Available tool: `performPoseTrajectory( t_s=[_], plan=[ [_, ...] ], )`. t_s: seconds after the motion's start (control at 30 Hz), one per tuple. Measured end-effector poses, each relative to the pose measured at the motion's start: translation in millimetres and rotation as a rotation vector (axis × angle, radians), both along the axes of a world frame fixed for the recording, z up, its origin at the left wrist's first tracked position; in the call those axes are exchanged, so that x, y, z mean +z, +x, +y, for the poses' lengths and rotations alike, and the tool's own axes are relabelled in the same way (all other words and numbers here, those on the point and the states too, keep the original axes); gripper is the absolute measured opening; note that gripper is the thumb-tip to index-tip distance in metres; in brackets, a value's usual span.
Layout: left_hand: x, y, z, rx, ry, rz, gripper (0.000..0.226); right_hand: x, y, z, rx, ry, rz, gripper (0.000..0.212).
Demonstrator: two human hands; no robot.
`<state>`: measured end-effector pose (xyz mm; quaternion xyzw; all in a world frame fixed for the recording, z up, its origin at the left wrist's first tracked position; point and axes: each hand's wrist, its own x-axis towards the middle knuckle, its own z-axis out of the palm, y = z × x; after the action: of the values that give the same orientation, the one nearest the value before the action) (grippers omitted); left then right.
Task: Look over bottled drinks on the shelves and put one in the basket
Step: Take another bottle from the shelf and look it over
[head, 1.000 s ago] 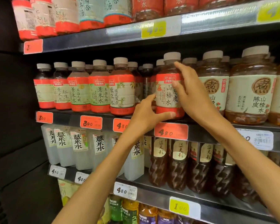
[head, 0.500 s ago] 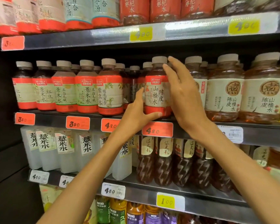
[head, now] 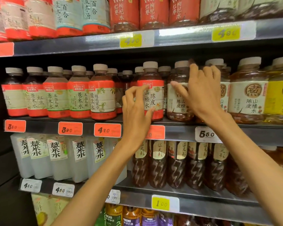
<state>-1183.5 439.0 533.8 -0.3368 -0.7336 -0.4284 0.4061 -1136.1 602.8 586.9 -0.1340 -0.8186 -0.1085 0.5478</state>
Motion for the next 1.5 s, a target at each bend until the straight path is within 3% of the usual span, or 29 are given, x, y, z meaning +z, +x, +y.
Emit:
performPoseTrajectory(
  t_s=[0.2, 0.4, 0.53, 0.67, 0.8, 0.9, 0.97, 1.07, 1.17, 1.3, 1.4, 1.5],
  plan=[
    [1.6, 3.1, -2.2, -0.042, -0.017, -0.036, 0.061, -1.8, 15.1, -10.6, 0.351, -0.104, 0.069, 0.082],
    [-20.6, 20.0, 4.1, -0.036, -0.107, 0.015, 0.056, -13.4, 16.5, -21.1, 0.687, -0.262, 0.079, 0.072],
    [-29.5, 31.6, 9.0, -0.153, -0.1, -0.09, 0.067, -18.7, 20.7, -23.3, 0.858, -0.359, 0.122, 0.062],
    [-24.6, 42.2, 5.3, -0.24, -0.118, -0.052, 0.078, -24.2, 36.8, -28.9, 1.005, -0.542, 0.243, 0.052],
    [-24.3, 58.9, -3.1, -0.515, -0.096, -0.286, 0.087, -28.3, 60.7, -35.2, 1.12, -0.662, 0.226, 0.052],
    [-28.9, 64.9, -6.2, -0.745, -0.047, -0.578, 0.066, -29.4, 75.4, -41.2, 1.141, -0.767, 0.181, 0.058],
    [-35.8, 66.7, -7.0, -0.846, -0.014, -0.68, 0.066, -31.4, 82.8, -42.0, 1.114, -0.81, 0.1, 0.059],
    [-50.5, 67.1, -11.9, -0.889, 0.024, -0.736, 0.068, -32.8, 91.6, -37.9, 1.192, -0.94, -0.037, 0.057],
    [-62.7, 71.7, -20.4, -0.976, -0.014, -0.791, 0.065, -35.9, 93.1, -35.0, 1.416, -1.173, -0.102, 0.048],
    [-70.2, 83.2, -24.0, -1.052, -0.111, -0.834, 0.06, -40.8, 91.4, -38.4, 1.789, -1.469, -0.193, 0.054],
    [-74.5, 88.3, -25.0, -1.088, -0.144, -0.861, 0.053, -42.0, 92.0, -39.8, 1.894, -1.471, -0.214, 0.05],
    [-75.8, 85.0, -29.3, -1.098, -0.107, -0.899, 0.065, -44.0, 92.7, -39.6, 1.809, -1.434, -0.154, 0.045]
  ],
)
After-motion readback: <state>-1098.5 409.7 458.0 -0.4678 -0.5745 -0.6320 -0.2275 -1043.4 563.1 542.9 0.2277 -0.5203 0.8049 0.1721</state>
